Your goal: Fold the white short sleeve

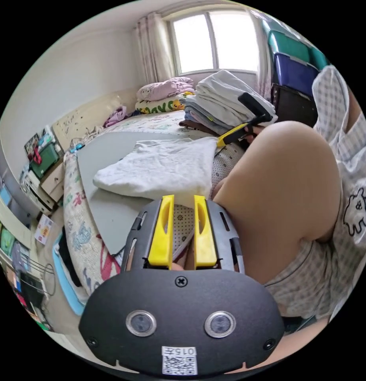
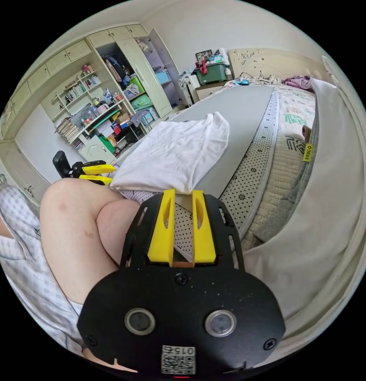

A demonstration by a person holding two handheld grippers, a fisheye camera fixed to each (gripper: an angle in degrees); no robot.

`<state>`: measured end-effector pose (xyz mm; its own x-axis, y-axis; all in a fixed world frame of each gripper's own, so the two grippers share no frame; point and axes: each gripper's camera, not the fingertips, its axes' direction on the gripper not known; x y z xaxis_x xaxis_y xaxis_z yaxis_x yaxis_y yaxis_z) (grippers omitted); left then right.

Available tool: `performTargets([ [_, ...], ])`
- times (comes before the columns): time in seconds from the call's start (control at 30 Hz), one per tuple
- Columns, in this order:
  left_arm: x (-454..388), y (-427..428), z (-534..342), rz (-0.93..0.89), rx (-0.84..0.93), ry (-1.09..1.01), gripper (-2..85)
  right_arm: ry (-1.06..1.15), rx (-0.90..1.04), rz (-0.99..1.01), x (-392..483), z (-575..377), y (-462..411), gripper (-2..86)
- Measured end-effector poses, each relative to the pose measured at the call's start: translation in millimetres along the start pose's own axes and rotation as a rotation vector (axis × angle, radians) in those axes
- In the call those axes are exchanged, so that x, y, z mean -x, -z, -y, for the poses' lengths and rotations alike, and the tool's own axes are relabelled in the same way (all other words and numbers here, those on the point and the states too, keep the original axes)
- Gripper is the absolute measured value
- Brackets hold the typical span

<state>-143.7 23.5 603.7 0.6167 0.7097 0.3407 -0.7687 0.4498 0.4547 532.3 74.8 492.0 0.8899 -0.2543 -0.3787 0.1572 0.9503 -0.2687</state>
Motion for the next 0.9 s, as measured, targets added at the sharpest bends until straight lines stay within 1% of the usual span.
performTargets([
  [0.07,-15,4,2,0.039,0.043,-0.094,9.1,-0.016,-0.008,-0.010,0,1,1,7.5],
  [0.2,-37,0,7,0.088,0.113,-0.207,9.5,-0.058,-0.021,0.022,-8,4,3,7.4],
  [0.23,-52,-2,12,0.097,0.132,-0.296,10.0,-0.072,-0.023,0.033,-10,5,4,7.4],
  [0.27,-66,-6,16,0.153,0.171,-0.384,10.7,-0.084,-0.025,0.038,-12,6,5,7.4],
  [0.37,-90,-21,26,0.250,0.246,-0.544,13.0,-0.103,-0.033,0.039,-14,8,6,7.4],
  [0.47,-108,-26,32,0.274,0.229,-0.648,13.3,-0.129,-0.044,0.043,-16,11,6,7.5],
  [0.53,-115,-25,36,0.286,0.213,-0.685,12.9,-0.139,-0.051,0.044,-17,11,8,7.4],
  [0.6,-117,-21,42,0.307,0.156,-0.681,12.2,-0.142,-0.055,0.044,-18,12,9,7.4],
  [0.67,-117,-18,53,0.280,0.098,-0.673,11.9,-0.143,-0.057,0.050,-20,13,10,7.3],
  [0.77,-115,-29,62,0.217,0.101,-0.663,11.7,-0.155,-0.056,0.078,-25,15,13,7.4],
  [0.9,-119,-29,67,0.212,0.095,-0.668,11.6,-0.158,-0.059,0.096,-28,15,15,7.3],
])
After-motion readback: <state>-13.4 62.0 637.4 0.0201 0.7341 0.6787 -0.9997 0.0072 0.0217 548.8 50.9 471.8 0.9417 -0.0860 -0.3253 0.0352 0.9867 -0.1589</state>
